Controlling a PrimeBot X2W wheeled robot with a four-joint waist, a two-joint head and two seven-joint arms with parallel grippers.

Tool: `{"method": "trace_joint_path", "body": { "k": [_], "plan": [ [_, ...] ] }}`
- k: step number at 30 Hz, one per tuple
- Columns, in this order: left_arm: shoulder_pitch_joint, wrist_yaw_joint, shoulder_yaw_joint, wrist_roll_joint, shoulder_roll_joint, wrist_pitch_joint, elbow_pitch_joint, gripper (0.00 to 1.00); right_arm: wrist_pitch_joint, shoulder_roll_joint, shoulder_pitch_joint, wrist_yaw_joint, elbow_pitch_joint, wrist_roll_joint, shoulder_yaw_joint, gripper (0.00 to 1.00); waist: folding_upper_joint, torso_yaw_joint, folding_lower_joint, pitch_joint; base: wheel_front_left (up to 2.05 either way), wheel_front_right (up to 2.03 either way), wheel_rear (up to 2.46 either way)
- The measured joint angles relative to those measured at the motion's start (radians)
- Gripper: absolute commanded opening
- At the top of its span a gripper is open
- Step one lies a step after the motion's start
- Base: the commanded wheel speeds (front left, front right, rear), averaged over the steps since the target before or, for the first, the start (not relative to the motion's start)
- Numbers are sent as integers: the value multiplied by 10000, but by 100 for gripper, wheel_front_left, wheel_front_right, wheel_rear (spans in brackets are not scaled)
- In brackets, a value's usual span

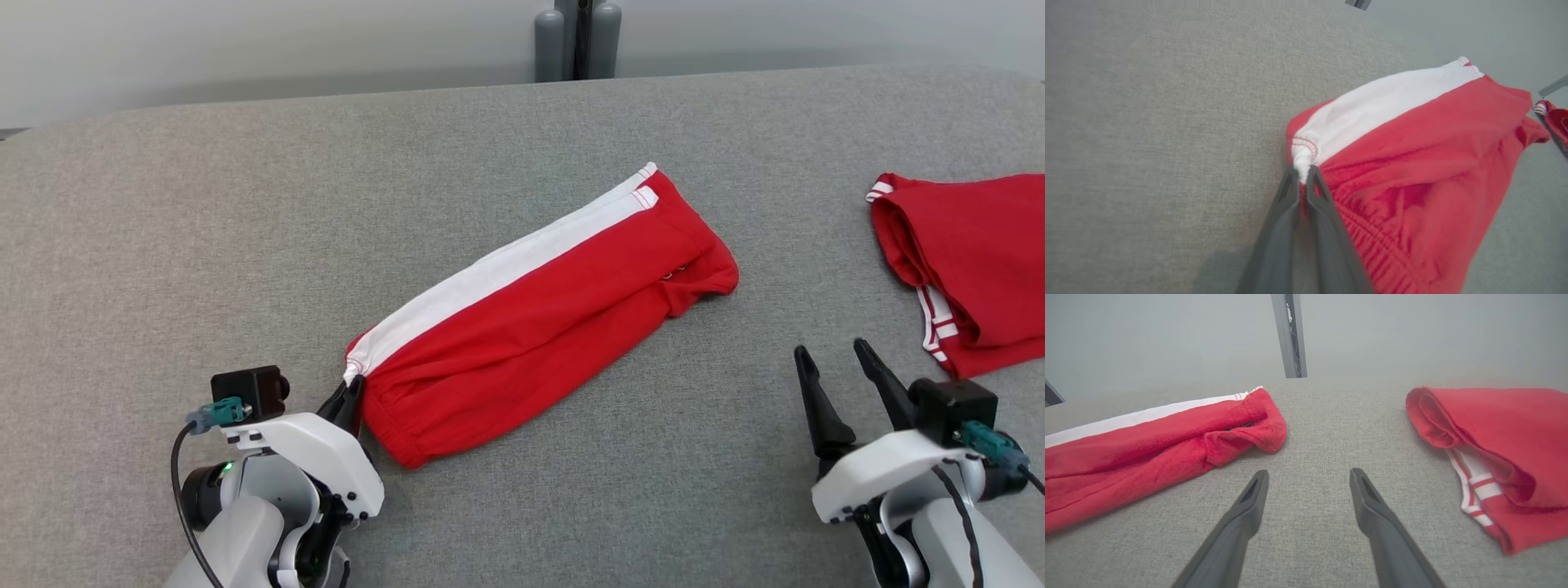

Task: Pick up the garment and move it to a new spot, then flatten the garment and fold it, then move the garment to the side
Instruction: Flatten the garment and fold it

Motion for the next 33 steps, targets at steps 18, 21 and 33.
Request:
{"method": "trace_joint_path", "body": {
  "k": [18, 21, 33],
  "plan": [
    [-105, -111, -846, 654, -489, -656, -1241, 0, 2067, 59, -5705, 0, 3751, 882, 2625, 100, 0, 924, 0, 625, 0, 0, 0],
    [-191, -111, -947, 725, -591, -685, -1367, 0, 2376, 50, -6259, 0, 4265, 897, 2905, 100, 0, 1073, 0, 815, 0, 0, 0],
    [-515, -146, -1348, 988, -736, -654, -1944, 0, 3501, 140, -8168, 0, 6312, 1076, 4263, 100, 0, 1885, 0, 1862, 0, 0, 0]
  ]
}}
